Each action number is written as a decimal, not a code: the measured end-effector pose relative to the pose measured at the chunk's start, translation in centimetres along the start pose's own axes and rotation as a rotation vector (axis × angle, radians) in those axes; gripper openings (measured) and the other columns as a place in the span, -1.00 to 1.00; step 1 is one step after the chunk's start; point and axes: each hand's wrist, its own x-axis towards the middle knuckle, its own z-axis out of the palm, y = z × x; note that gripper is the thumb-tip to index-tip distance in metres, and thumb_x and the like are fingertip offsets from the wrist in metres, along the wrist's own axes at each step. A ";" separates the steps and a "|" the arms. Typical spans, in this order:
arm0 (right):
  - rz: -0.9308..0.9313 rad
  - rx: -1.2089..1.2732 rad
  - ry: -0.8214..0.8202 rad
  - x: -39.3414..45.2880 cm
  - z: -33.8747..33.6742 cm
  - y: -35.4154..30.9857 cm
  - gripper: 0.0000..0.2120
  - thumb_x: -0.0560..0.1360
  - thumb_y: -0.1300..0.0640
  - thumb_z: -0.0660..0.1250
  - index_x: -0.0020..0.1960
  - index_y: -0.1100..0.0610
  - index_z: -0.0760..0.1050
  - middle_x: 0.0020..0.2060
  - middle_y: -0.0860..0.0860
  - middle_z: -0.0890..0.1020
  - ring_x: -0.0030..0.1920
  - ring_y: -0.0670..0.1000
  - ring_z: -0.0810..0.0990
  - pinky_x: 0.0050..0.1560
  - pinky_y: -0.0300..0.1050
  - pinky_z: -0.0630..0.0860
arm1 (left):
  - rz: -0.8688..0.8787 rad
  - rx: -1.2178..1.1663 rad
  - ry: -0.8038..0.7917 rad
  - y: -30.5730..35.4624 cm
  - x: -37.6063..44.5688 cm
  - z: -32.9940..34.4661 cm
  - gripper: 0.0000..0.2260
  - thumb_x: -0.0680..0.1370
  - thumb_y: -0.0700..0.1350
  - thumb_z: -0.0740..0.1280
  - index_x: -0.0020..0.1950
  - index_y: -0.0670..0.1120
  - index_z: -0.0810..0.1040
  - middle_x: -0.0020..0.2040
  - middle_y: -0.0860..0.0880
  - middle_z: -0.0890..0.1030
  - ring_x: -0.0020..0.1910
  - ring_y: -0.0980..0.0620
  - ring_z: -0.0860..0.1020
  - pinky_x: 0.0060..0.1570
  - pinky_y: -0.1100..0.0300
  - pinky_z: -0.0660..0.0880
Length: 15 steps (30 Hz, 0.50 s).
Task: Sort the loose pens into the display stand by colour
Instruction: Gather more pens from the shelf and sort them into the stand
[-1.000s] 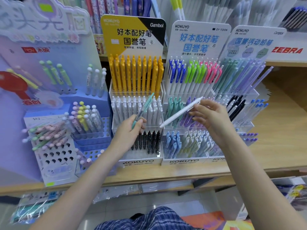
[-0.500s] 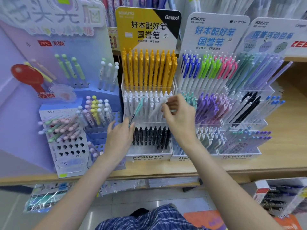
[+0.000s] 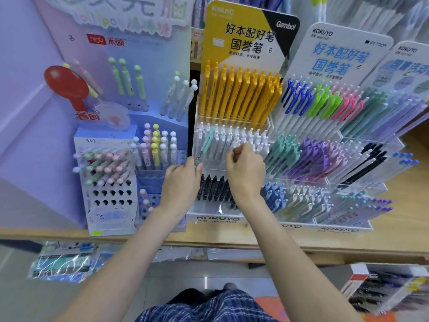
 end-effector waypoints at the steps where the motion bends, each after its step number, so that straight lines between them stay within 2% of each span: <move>1: 0.018 -0.027 -0.011 0.0 0.2 -0.2 -0.82 0.58 0.12 0.18 -0.03 0.23 0.47 -0.25 0.10 0.61 -0.25 0.12 0.58 -0.24 -0.04 0.48 | 0.003 0.006 -0.006 0.0 0.0 -0.1 -0.73 0.65 -0.06 0.04 0.04 -0.21 0.43 -0.47 0.07 0.29 -0.37 0.00 0.31 0.04 0.05 0.33; 3: 0.034 -0.083 -0.053 0.1 0.3 -0.4 -0.80 0.59 0.11 0.17 -0.03 0.22 0.49 -0.26 0.07 0.60 -0.27 0.08 0.55 -0.25 -0.09 0.46 | 0.023 0.011 -0.031 -0.1 0.1 -0.3 -0.74 0.65 -0.05 0.04 0.03 -0.20 0.41 -0.47 0.06 0.30 -0.43 0.01 0.29 0.02 0.04 0.34; 5: 0.045 -0.071 -0.087 0.2 -0.2 0.0 -0.76 0.58 0.06 0.21 -0.05 0.22 0.54 -0.28 0.05 0.63 -0.28 0.06 0.59 -0.22 -0.05 0.53 | 0.030 -0.043 -0.083 -0.4 0.1 -0.6 -0.74 0.64 -0.04 0.04 0.02 -0.19 0.39 -0.46 0.00 0.37 -0.43 -0.08 0.40 -0.15 0.02 0.37; 7: 0.083 0.146 -0.117 0.0 -1.6 0.6 -0.76 0.54 0.04 0.29 -0.06 0.21 0.59 -0.31 0.03 0.64 -0.32 0.00 0.62 -0.20 -0.05 0.59 | 0.012 -0.140 -0.120 -0.8 -0.1 -1.3 -0.74 0.64 -0.02 0.07 0.05 -0.20 0.41 -0.38 -0.12 0.51 -0.39 -0.16 0.48 -0.33 -0.01 0.36; 10: 0.124 0.665 -0.250 -0.3 -4.5 0.1 -0.78 0.49 0.11 0.36 0.05 0.24 0.56 -0.26 0.05 0.66 -0.34 -0.05 0.64 -0.30 -0.17 0.61 | 0.051 -0.233 -0.130 -0.8 -0.7 -2.4 -0.78 0.62 -0.02 0.12 0.04 -0.14 0.45 -0.21 -0.15 0.62 -0.35 -0.11 0.54 -0.33 -0.03 0.45; 13: 0.086 0.748 -0.400 -0.2 -5.5 -0.5 -0.83 0.47 0.21 0.37 0.05 0.21 0.53 -0.24 0.11 0.66 -0.33 -0.03 0.65 -0.30 -0.19 0.61 | 0.134 -0.260 -0.197 0.3 -0.9 -3.2 -0.84 0.60 -0.05 0.19 0.03 -0.09 0.50 -0.24 -0.08 0.60 -0.34 -0.01 0.52 -0.32 0.16 0.40; 15: 0.138 0.759 -0.328 -0.1 -5.8 -0.1 -0.89 0.46 0.26 0.38 -0.03 0.25 0.54 -0.29 0.10 0.65 -0.37 -0.03 0.64 -0.30 -0.23 0.60 | 0.142 -0.382 -0.218 1.0 -0.7 -3.4 -0.91 0.58 -0.08 0.24 0.01 -0.03 0.52 -0.24 0.02 0.59 -0.30 0.10 0.52 -0.32 0.31 0.37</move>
